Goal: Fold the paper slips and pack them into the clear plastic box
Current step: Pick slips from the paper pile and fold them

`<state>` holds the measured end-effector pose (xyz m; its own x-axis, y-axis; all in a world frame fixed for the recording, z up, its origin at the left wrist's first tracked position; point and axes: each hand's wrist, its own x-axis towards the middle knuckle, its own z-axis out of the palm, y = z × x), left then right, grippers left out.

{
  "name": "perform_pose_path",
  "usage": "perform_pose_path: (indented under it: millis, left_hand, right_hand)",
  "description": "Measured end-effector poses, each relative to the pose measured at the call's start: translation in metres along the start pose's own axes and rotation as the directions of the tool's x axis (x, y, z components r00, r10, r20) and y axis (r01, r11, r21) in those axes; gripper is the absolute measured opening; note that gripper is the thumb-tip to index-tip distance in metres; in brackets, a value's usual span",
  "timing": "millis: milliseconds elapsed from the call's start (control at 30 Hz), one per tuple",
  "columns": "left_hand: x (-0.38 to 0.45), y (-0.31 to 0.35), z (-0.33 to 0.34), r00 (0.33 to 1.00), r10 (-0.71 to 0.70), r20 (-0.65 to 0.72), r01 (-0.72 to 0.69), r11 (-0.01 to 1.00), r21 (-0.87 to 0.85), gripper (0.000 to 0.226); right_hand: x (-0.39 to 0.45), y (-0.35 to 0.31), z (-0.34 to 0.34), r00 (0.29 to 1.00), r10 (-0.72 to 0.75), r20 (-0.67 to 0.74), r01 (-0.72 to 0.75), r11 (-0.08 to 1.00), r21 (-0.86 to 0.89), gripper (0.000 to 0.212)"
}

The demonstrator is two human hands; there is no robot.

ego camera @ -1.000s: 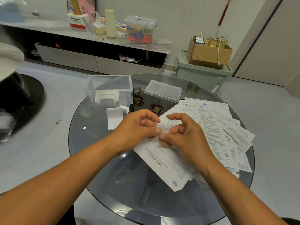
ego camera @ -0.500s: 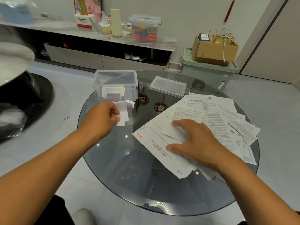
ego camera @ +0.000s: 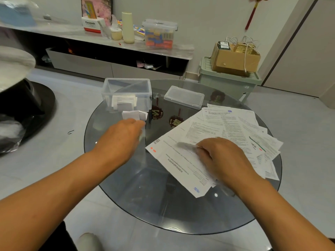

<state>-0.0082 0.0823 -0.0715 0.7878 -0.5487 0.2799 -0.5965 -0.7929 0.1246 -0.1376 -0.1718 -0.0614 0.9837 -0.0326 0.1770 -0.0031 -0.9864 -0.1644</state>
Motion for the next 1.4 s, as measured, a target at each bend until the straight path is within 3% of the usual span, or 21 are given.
perform_pose_path:
  millis: [67, 100, 200, 267, 367, 467, 533, 767, 833, 900, 967, 1100, 1300, 1400]
  left_hand:
    - [-0.001, 0.007, -0.010, 0.991, 0.066, -0.112, -0.084, 0.983, -0.165, 0.026]
    - [-0.002, 0.012, -0.017, 0.992, 0.074, -0.101, -0.102, 0.948, -0.303, 0.036]
    - [-0.005, 0.028, -0.029, 0.966, 0.185, 0.181, -0.035, 0.786, -0.617, 0.054]
    - [-0.009, 0.034, -0.027, 0.915, 0.240, 0.326, 0.038, 0.751, -0.659, 0.067]
    - [-0.009, 0.039, -0.020, 0.894, 0.232, 0.383, 0.052, 0.796, -0.603, 0.089]
    - [-0.005, 0.040, -0.015, 0.919, 0.221, 0.325, 0.010, 0.814, -0.581, 0.087]
    - [-0.003, 0.040, -0.012, 0.922, 0.201, 0.330, 0.041, 0.797, -0.602, 0.085]
    - [-0.001, 0.041, 0.003, 0.968, 0.130, 0.216, 0.005, 0.847, -0.532, 0.099]
    - [0.000, 0.036, 0.005, 0.975, 0.162, 0.152, -0.072, 0.878, -0.473, 0.090]
    - [0.002, 0.030, 0.005, 0.946, 0.302, 0.122, -0.241, 0.901, -0.360, 0.067]
    - [0.001, 0.028, 0.001, 0.896, 0.407, 0.179, -0.346, 0.891, -0.293, 0.056]
    - [0.000, 0.029, -0.006, 0.854, 0.472, 0.220, -0.434, 0.878, -0.202, 0.057]
    - [0.004, 0.035, -0.006, 0.836, 0.503, 0.218, -0.500, 0.863, -0.077, 0.046]
    - [0.005, 0.036, -0.006, 0.829, 0.528, 0.184, -0.522, 0.849, -0.087, 0.047]
  right_hand:
    - [-0.007, -0.009, -0.006, 0.997, -0.075, 0.032, 0.072, 0.995, 0.071, 0.030]
    - [-0.010, -0.014, -0.009, 0.992, -0.105, 0.072, 0.096, 0.988, 0.117, 0.029]
    - [-0.019, -0.020, -0.012, 0.984, -0.093, 0.153, 0.037, 0.941, 0.336, 0.030]
    - [-0.021, -0.019, -0.014, 0.987, -0.040, 0.155, -0.035, 0.891, 0.452, 0.028]
    - [-0.018, -0.012, -0.016, 0.971, -0.005, 0.238, -0.131, 0.826, 0.548, 0.020]
    - [-0.014, -0.004, -0.017, 0.927, -0.016, 0.375, -0.239, 0.746, 0.622, 0.067]
    - [-0.011, -0.001, -0.015, 0.939, 0.030, 0.344, -0.255, 0.733, 0.631, 0.081]
    - [-0.005, -0.009, 0.004, 0.952, 0.219, 0.212, -0.304, 0.742, 0.598, 0.080]
    - [-0.005, -0.011, 0.005, 0.955, 0.210, 0.207, -0.292, 0.783, 0.549, 0.080]
    - [-0.005, -0.011, 0.003, 0.958, 0.207, 0.201, -0.283, 0.808, 0.517, 0.077]
    - [-0.007, -0.009, 0.001, 0.961, 0.170, 0.217, -0.259, 0.827, 0.498, 0.075]
    - [-0.009, -0.006, -0.002, 0.953, 0.034, 0.300, -0.152, 0.912, 0.380, 0.078]
    - [-0.007, -0.020, -0.001, 0.977, -0.021, 0.214, 0.020, 1.000, 0.010, 0.051]
    - [-0.005, -0.016, -0.005, 0.962, -0.053, 0.268, 0.028, 0.995, 0.097, 0.055]
